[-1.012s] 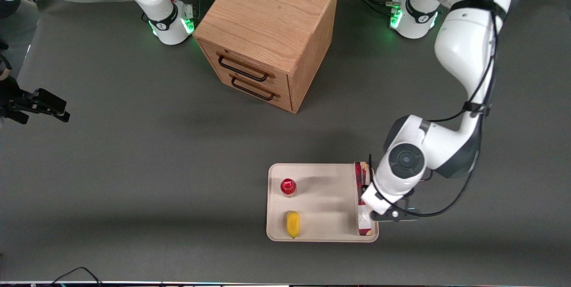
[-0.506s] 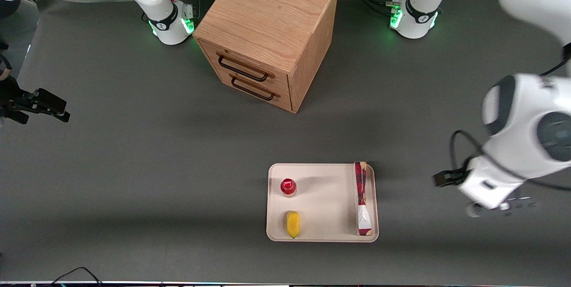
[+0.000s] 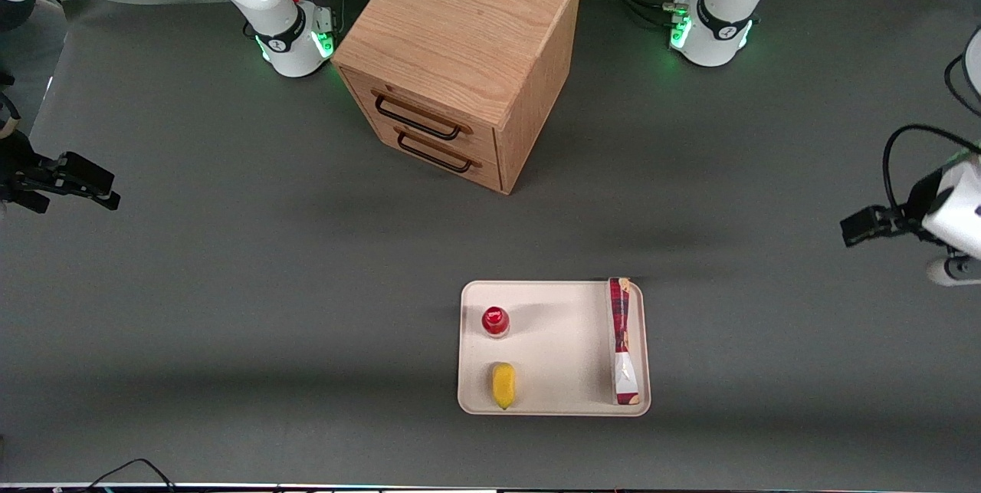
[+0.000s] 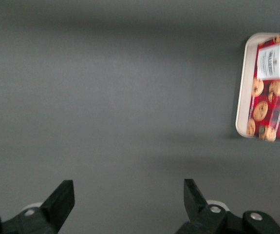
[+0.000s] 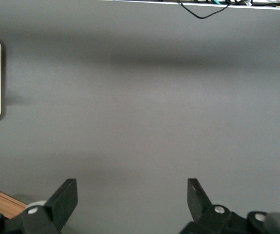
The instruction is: Place red cookie box on tray
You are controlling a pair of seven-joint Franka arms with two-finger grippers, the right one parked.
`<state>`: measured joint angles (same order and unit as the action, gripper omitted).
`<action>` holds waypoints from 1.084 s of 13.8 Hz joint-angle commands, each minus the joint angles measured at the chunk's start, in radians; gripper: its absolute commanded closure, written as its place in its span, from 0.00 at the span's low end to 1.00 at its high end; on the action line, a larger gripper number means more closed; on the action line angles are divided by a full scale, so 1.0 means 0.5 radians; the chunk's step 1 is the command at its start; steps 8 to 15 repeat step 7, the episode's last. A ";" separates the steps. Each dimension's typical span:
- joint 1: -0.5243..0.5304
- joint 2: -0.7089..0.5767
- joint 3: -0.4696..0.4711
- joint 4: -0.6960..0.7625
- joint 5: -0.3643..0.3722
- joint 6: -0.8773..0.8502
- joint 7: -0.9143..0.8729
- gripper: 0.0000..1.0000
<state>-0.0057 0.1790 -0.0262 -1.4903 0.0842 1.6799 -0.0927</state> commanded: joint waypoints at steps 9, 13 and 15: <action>-0.032 -0.315 0.095 -0.213 -0.144 -0.120 0.225 0.00; -0.032 -0.315 0.095 -0.213 -0.144 -0.120 0.225 0.00; -0.032 -0.315 0.095 -0.213 -0.144 -0.120 0.225 0.00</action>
